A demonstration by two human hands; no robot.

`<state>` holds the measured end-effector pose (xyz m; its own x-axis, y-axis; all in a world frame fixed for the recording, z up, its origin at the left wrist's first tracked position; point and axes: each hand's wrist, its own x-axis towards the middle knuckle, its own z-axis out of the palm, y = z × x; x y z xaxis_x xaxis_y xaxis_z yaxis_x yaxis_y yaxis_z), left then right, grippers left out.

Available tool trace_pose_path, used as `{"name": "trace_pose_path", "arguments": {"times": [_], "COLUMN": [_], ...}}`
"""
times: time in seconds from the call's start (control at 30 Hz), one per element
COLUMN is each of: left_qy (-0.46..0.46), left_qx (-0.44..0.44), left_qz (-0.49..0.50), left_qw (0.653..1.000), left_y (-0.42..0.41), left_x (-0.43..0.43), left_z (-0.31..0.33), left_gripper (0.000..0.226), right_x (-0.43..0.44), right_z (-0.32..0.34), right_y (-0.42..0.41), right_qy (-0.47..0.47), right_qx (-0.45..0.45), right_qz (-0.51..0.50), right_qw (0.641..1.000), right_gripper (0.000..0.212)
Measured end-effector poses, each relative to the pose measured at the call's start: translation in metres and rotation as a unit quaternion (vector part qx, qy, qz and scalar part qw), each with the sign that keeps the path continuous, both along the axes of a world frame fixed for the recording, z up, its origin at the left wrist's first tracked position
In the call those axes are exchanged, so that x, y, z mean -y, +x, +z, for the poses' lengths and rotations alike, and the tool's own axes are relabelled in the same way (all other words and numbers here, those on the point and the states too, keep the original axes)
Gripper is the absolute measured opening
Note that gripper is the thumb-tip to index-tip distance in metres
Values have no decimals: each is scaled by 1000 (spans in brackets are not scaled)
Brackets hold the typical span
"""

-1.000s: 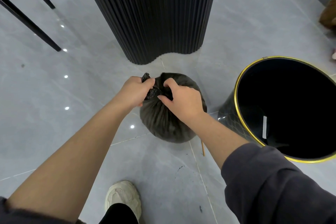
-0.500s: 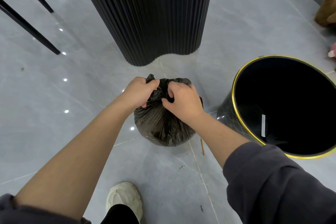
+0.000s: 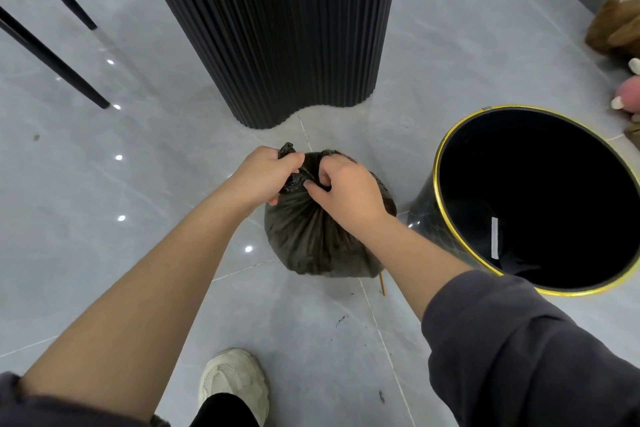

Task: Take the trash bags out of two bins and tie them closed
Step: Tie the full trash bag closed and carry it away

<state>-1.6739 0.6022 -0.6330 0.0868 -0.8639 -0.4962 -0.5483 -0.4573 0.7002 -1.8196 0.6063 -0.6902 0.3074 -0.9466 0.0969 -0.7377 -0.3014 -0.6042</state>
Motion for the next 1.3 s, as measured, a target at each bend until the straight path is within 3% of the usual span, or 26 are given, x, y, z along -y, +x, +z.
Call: {"name": "trace_pose_path", "arguments": {"times": [0.17, 0.5, 0.73, 1.03, 1.3], "left_qy": [7, 13, 32, 49, 101], "left_qx": [2, 9, 13, 10, -33], "left_qz": [0, 16, 25, 49, 106], "left_qw": [1000, 1000, 999, 998, 989], "left_y": [-2, 2, 4, 5, 7], "left_x": [0, 1, 1, 4, 9], "left_z": [1, -4, -4, -5, -4], "left_gripper": [32, 34, 30, 23, 14], "right_x": [-2, 1, -2, 1, 4], "right_z": [3, -9, -4, -11, -11], "right_y": [-2, 1, 7, 8, 8], "right_qy": [-4, -63, -19, -66, -42], "right_qx": [-23, -83, -46, -57, -35], "right_qz": [19, 14, 6, -1, 14], "right_qw": [1000, 994, 999, 996, 998], "right_gripper": [16, 23, 19, 18, 28]}}
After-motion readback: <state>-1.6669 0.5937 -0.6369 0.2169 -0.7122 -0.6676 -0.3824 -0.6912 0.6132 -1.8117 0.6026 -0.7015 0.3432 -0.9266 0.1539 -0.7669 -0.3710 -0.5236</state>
